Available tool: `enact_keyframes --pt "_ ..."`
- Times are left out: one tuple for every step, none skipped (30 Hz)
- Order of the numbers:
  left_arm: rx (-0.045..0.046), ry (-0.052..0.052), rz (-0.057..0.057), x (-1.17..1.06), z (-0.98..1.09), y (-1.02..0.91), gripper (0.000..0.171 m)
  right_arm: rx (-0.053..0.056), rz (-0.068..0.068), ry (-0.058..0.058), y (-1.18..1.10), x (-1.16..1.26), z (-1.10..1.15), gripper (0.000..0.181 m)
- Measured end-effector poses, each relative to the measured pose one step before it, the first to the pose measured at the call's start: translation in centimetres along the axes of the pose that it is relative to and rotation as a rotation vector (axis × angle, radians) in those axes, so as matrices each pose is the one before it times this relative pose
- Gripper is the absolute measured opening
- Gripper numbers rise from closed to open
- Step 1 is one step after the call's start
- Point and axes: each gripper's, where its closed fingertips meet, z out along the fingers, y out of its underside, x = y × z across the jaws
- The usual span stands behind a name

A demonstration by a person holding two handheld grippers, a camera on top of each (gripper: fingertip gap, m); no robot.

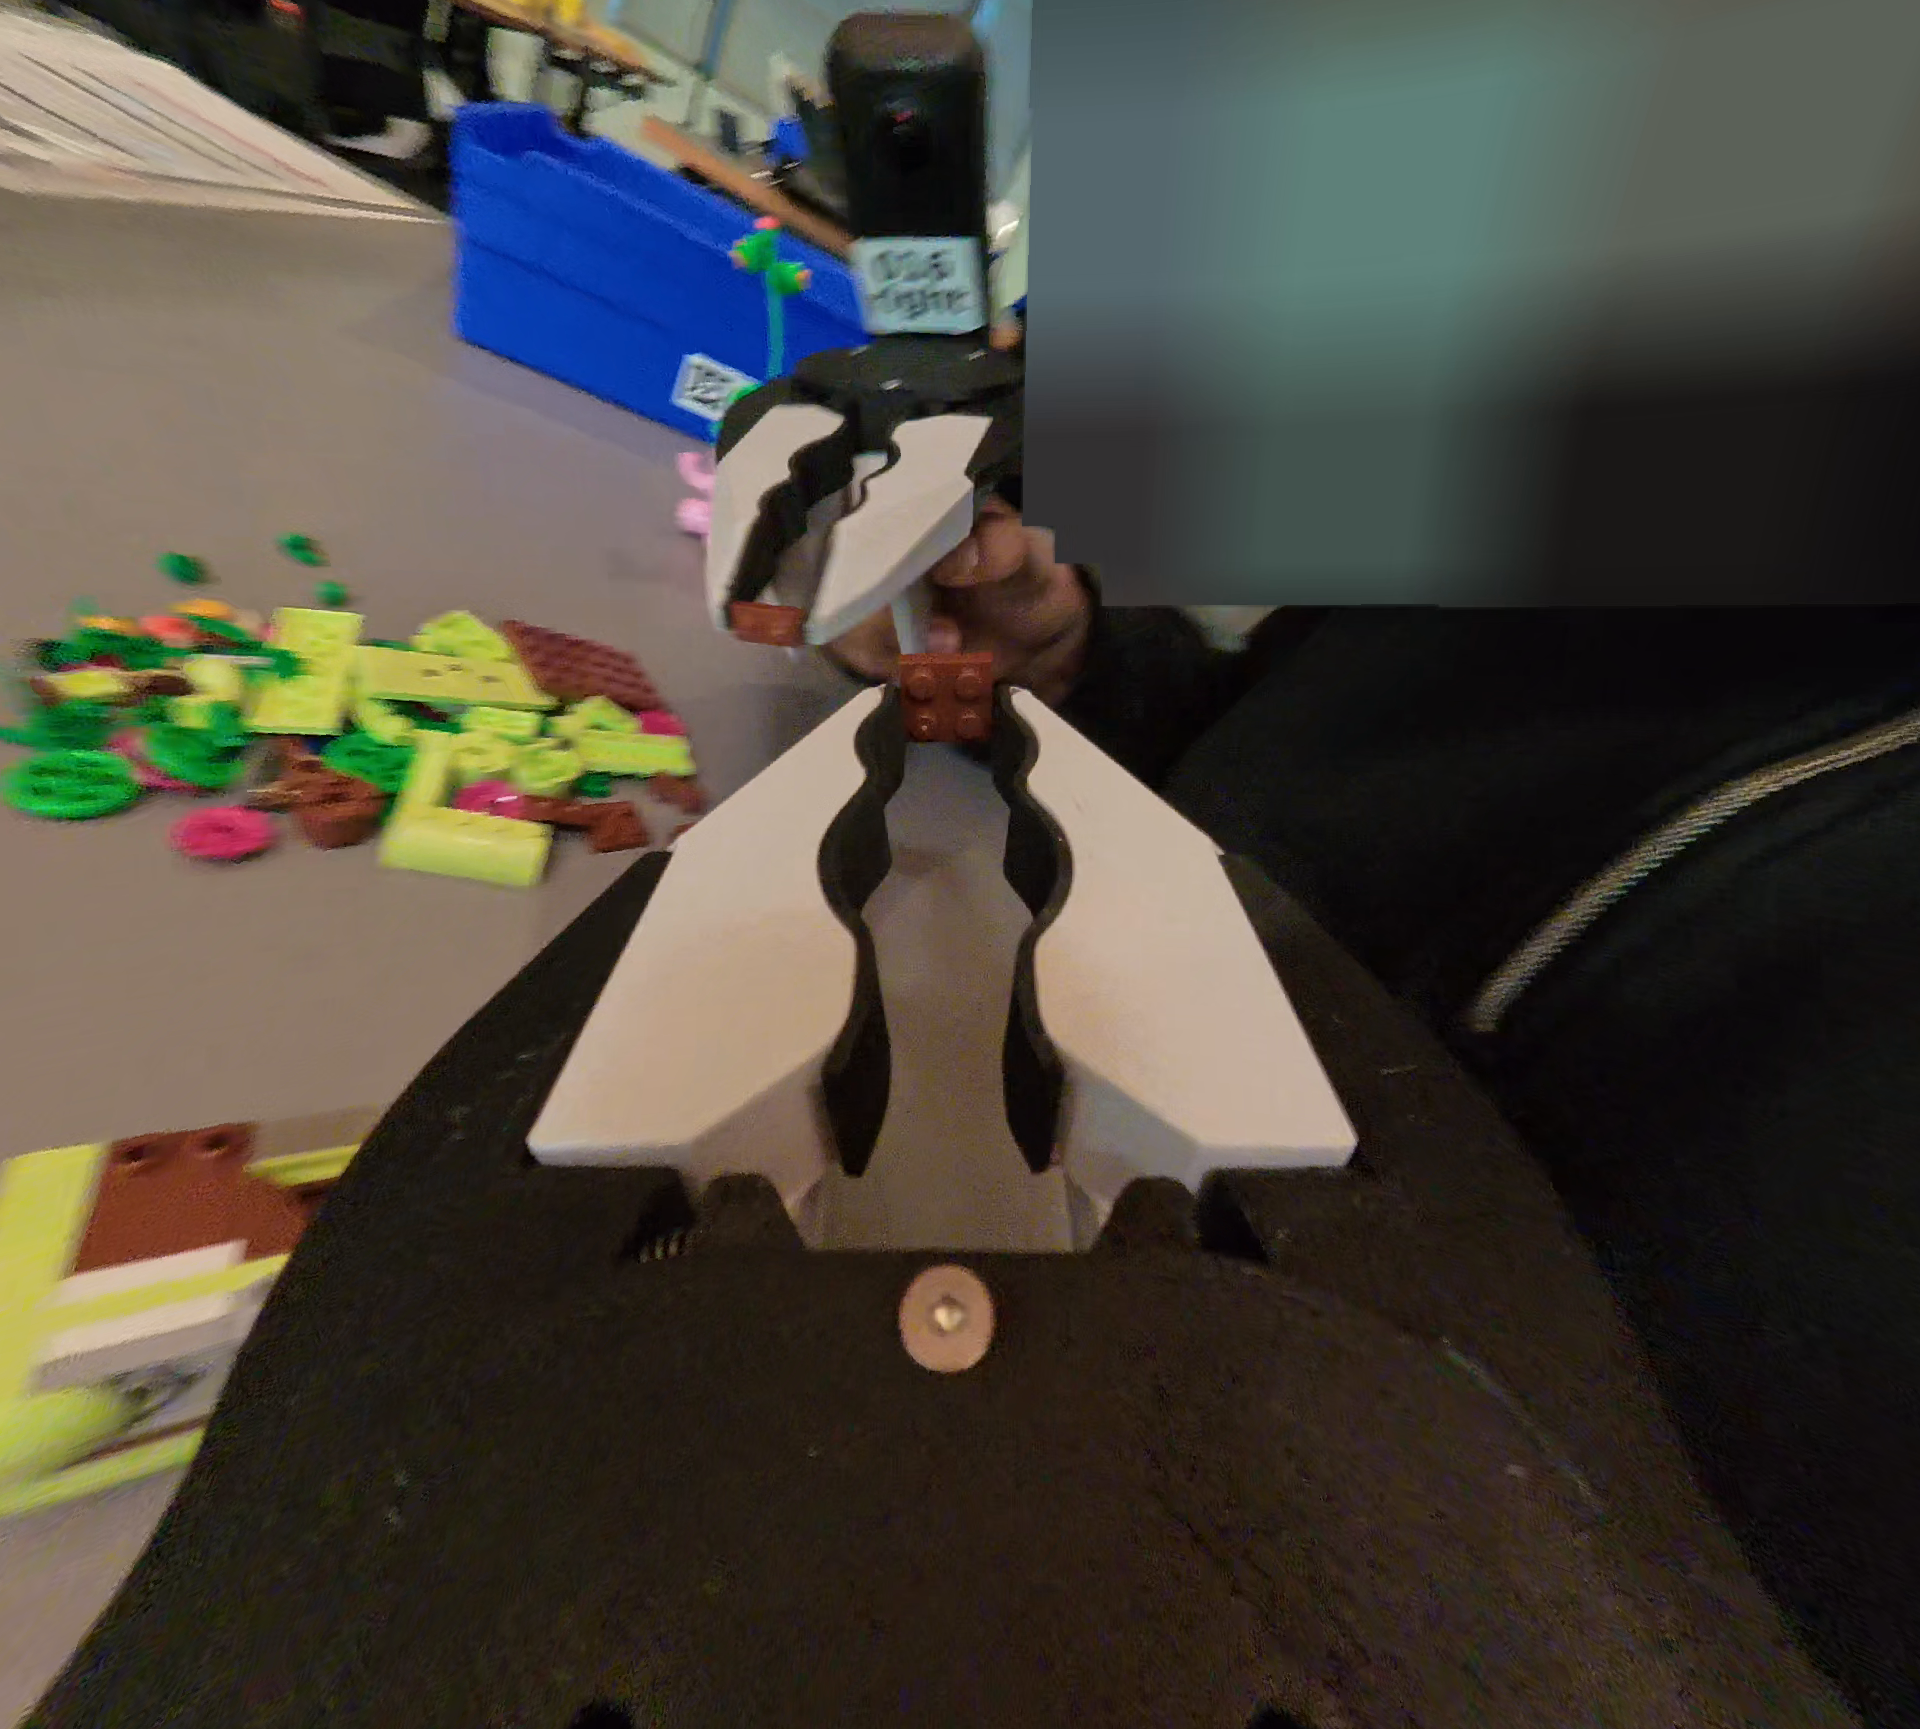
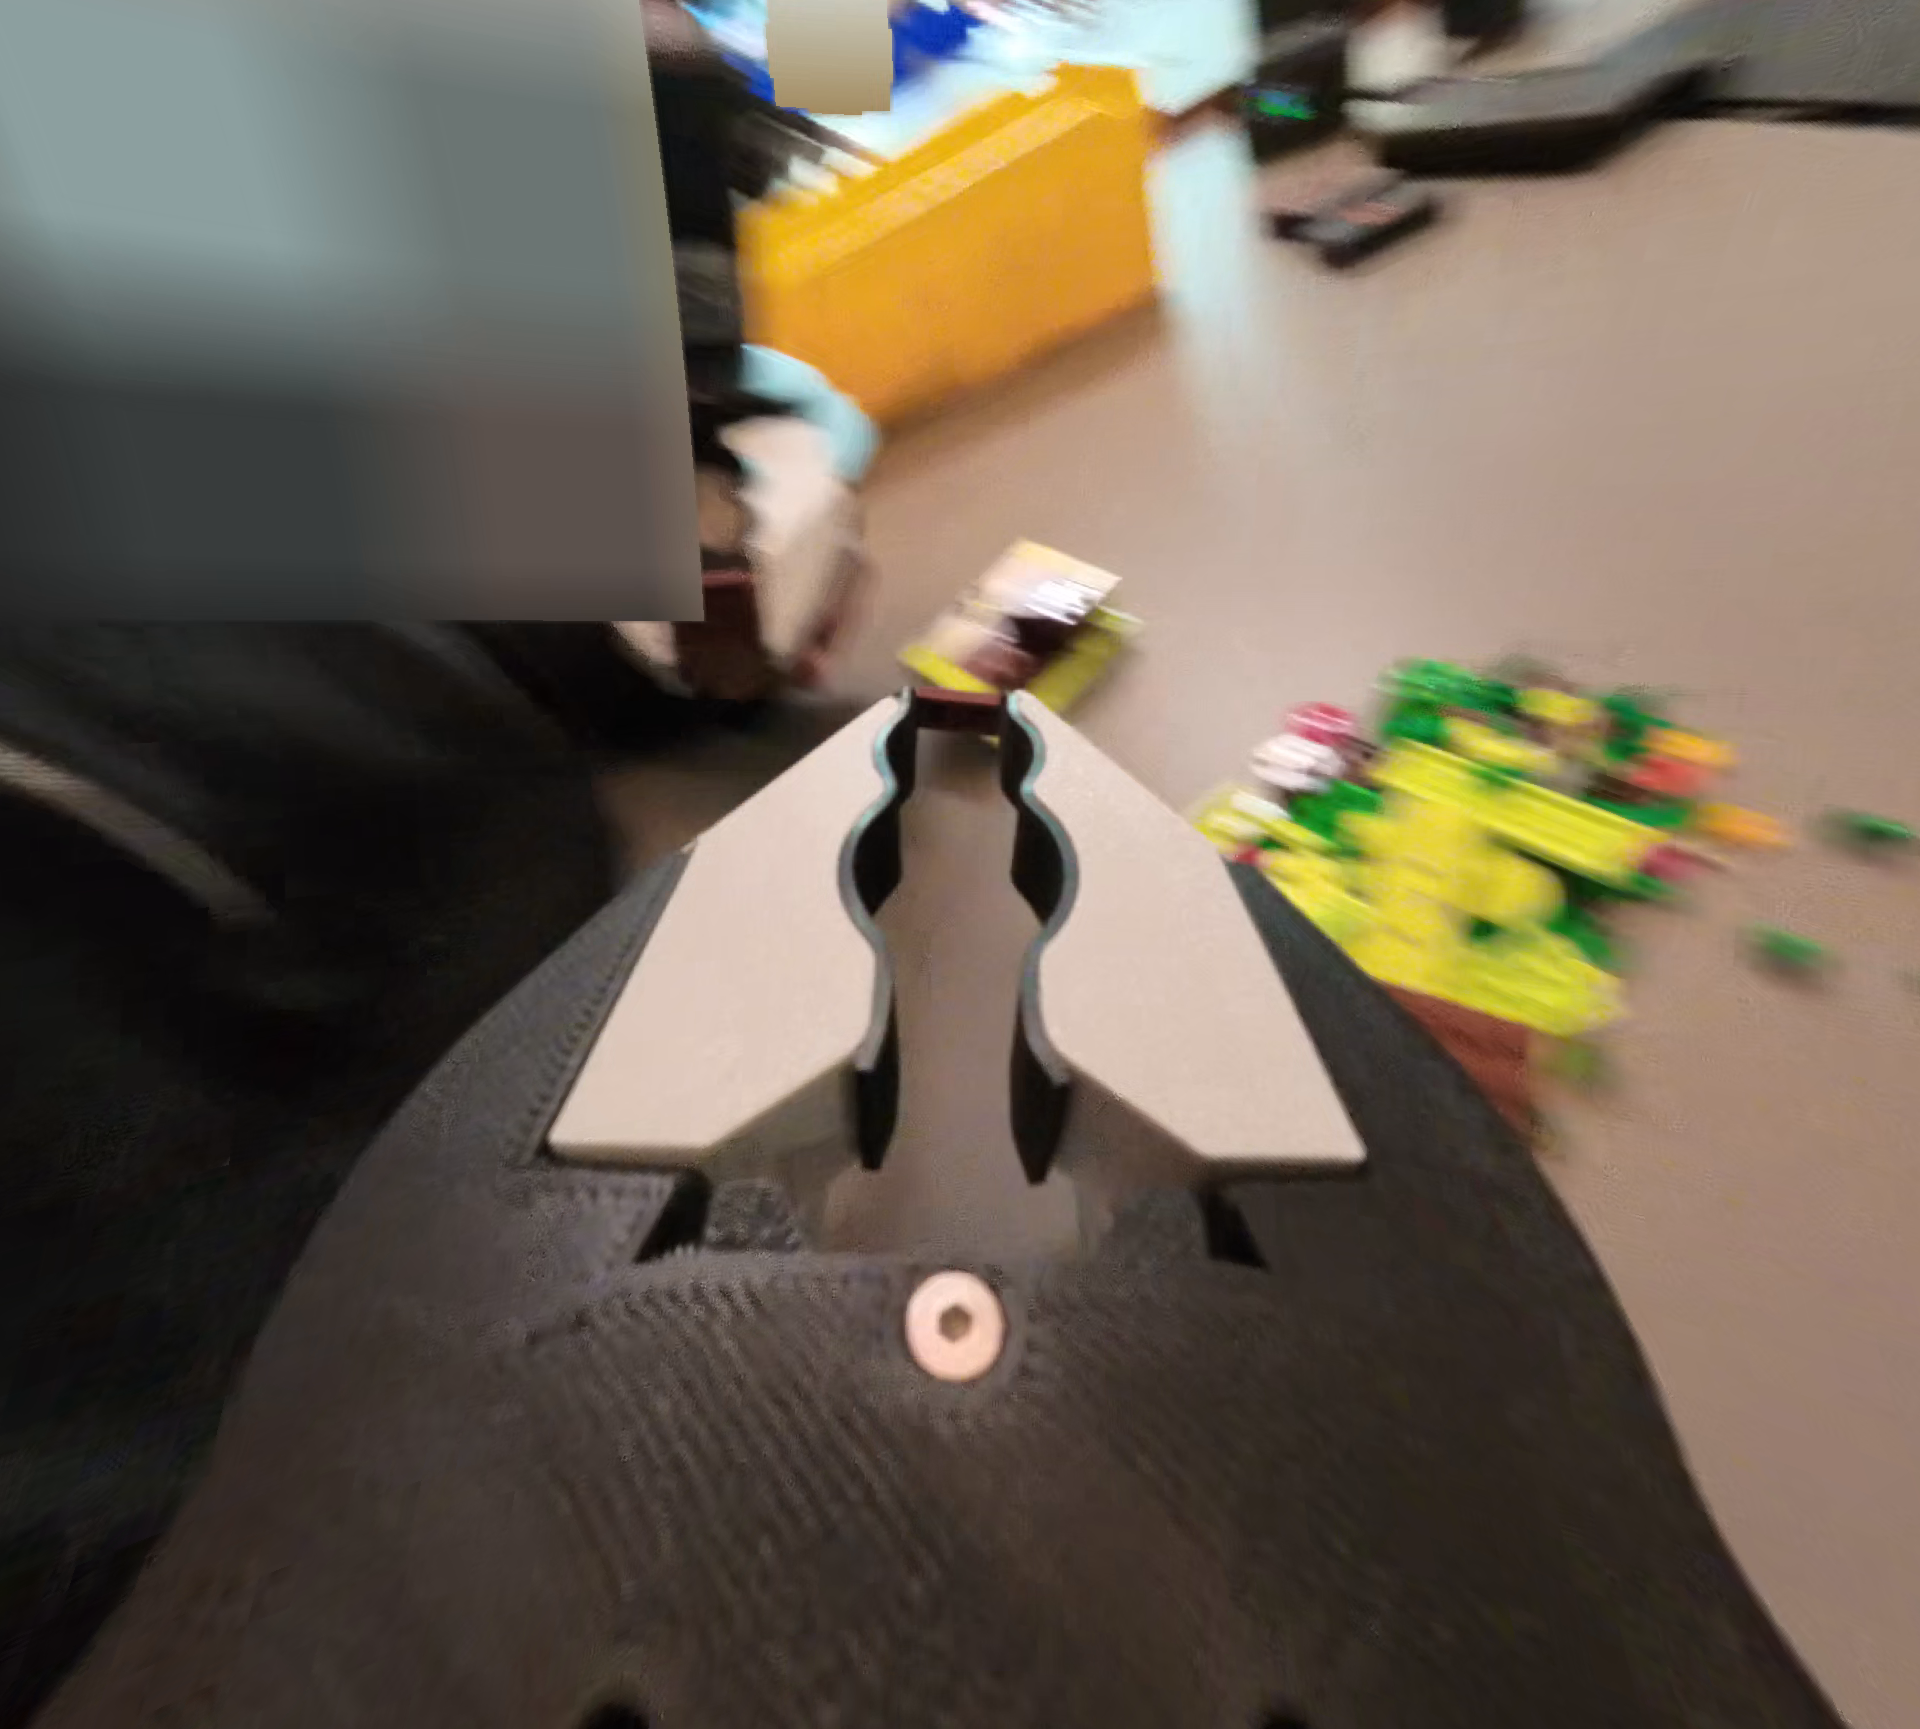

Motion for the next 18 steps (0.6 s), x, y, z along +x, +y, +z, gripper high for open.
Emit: enact_keyframes --pt "-0.02443 -0.0637 0.0577 -0.603 0.009 0.144 0.012 -0.0522 -0.0541 0.147 0.59 2.032 -0.531 0.014" --pt "-0.02183 -0.0558 0.0558 -0.523 -0.01 0.026 0.012 -0.0614 -0.0475 0.1301 0.806 1.849 -0.399 0.013" --pt "-0.01972 -0.0507 0.0497 -0.493 -0.018 -0.142 0.012 -0.0586 -0.0307 0.103 0.889 1.523 -0.212 0.014" --pt "-0.02456 -0.0503 0.039 -0.587 0.02 -0.185 0.011 -0.045 -0.0131 0.0701 0.78 1.086 -0.048 0.014" --pt "-0.04122 -0.0467 0.0235 -0.716 0.121 -0.033 0.012 -0.0279 0.0006 0.0384 0.547 0.624 0.031 0.013" --pt "-0.06664 -0.035 0.0114 -0.745 0.283 0.322 0.011 -0.0126 0.0091 0.0146 0.3 0.308 0.053 0.014" --pt "-0.08238 -0.0284 0.0079 -0.788 0.439 0.572 0.011 -0.0048 0.0099 0.0015 0.145 0.134 0.065 0.015" --pt "-0.08091 -0.0251 0.0126 -0.783 0.536 0.597 0.012 -0.0028 0.0049 -0.0012 0.068 0.065 0.056 0.019" --pt "-0.07622 -0.0133 0.0211 -0.597 0.607 0.514 0.011 -0.0013 -0.0001 0.0018 0.021 0.067 0.032 0.023" --pt "-0.07291 -0.0081 0.0228 -0.473 0.647 0.458 0.012 0.0003 -0.0023 0.0027 0.0 0.044 -0.02 0.024" --pt "-0.07412 -0.0049 0.022 -0.404 0.648 0.446 0.012 0.0022 -0.0018 0.0023 -0.034 0.004 -0.062 0.025" --pt "-0.07767 -0.0082 0.0189 -0.464 0.676 0.492 0.012 0.0076 -0.0008 0.0046 -0.13 0.016 -0.121 0.026" --pt "-0.07172 -0.0241 0.0114 -0.745 0.625 0.357 0.012 0.015 -0.0012 0.0075 -0.279 0.034 -0.184 0.027" --pt "-0.04864 -0.0253 0.0167 -0.723 0.529 0.01 0.012 0.0201 -0.0028 0.0076 -0.384 0.025 -0.25 0.028" --pt "-0.03655 -0.0076 0.0195 -0.436 0.467 -0.137 0.012 0.0221 -0.0037 0.0058 -0.423 -0.01 -0.286 0.028" --pt "-0.04132 0.0023 0.0118 -0.361 0.505 -0.052 0.012 0.0206 -0.0032 0.004 -0.397 -0.023 -0.283 0.028" --pt "-0.03581 0.0023 0.0068 -0.393 0.516 -0.113 0.012 0.0162 -0.0025 0.0029 -0.326 -0.021 -0.242 0.028" --pt "-0.02352 0.01 0.0072 -0.268 0.493 -0.218 0.012 0.011 -0.0029 0.0026 -0.245 -0.022 -0.214 0.028"
